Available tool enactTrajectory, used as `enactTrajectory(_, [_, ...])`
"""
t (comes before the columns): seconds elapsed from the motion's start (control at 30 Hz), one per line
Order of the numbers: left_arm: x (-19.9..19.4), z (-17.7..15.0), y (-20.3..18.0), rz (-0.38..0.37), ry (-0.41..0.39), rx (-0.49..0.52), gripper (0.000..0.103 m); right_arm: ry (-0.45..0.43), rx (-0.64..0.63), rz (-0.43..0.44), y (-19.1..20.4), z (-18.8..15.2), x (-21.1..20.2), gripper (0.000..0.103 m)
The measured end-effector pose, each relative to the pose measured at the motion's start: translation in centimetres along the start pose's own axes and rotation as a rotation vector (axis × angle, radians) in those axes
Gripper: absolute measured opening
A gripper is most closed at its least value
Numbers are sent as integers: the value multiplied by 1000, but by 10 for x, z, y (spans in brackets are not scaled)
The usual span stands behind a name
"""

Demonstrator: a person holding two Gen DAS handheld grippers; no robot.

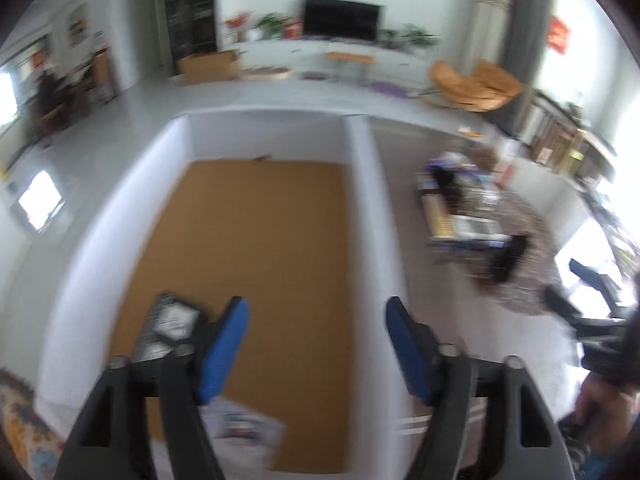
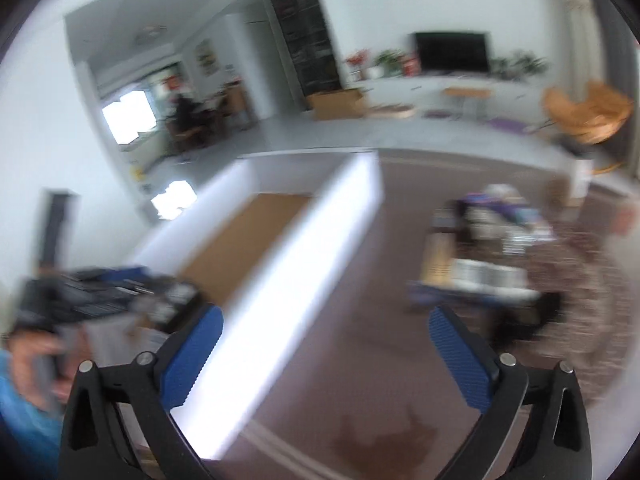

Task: Organize objects
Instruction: 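Carry both boxes into the white-walled bin and release them, then return both tools to the table above the black fabric items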

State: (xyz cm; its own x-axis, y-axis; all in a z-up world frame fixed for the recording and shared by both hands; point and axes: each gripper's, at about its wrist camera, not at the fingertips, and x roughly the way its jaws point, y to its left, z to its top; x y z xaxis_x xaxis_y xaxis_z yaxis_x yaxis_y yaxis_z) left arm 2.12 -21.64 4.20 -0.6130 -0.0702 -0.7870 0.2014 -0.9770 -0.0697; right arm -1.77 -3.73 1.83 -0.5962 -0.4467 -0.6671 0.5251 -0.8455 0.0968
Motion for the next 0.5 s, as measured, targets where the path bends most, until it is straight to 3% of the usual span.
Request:
enactTrajectory(0.03, [0, 0, -25, -47, -10, 39, 92, 26, -10, -114, -18, -12, 4, 103])
enactTrajectory(0.07, [3, 0, -50, -92, -18, 82, 94, 59, -24, -229, -35, -25, 9, 103])
enactTrajectory(0.13, [11, -10, -100, -157, -10, 166, 95, 124, -29, -363, -66, -45, 17, 103])
enactTrajectory(0.27, [54, -30, -160, -214, 93, 214, 95, 158, 41, -404, -100, -71, 19, 103])
enactTrajectory(0.37, [78, -41, -168, -243, 133, 165, 95, 151, 57, -426, -108, -84, 22, 103])
enactTrajectory(0.5, [100, -51, -164, -201, 145, 126, 95, 158, 105, -425, -123, -96, 31, 103])
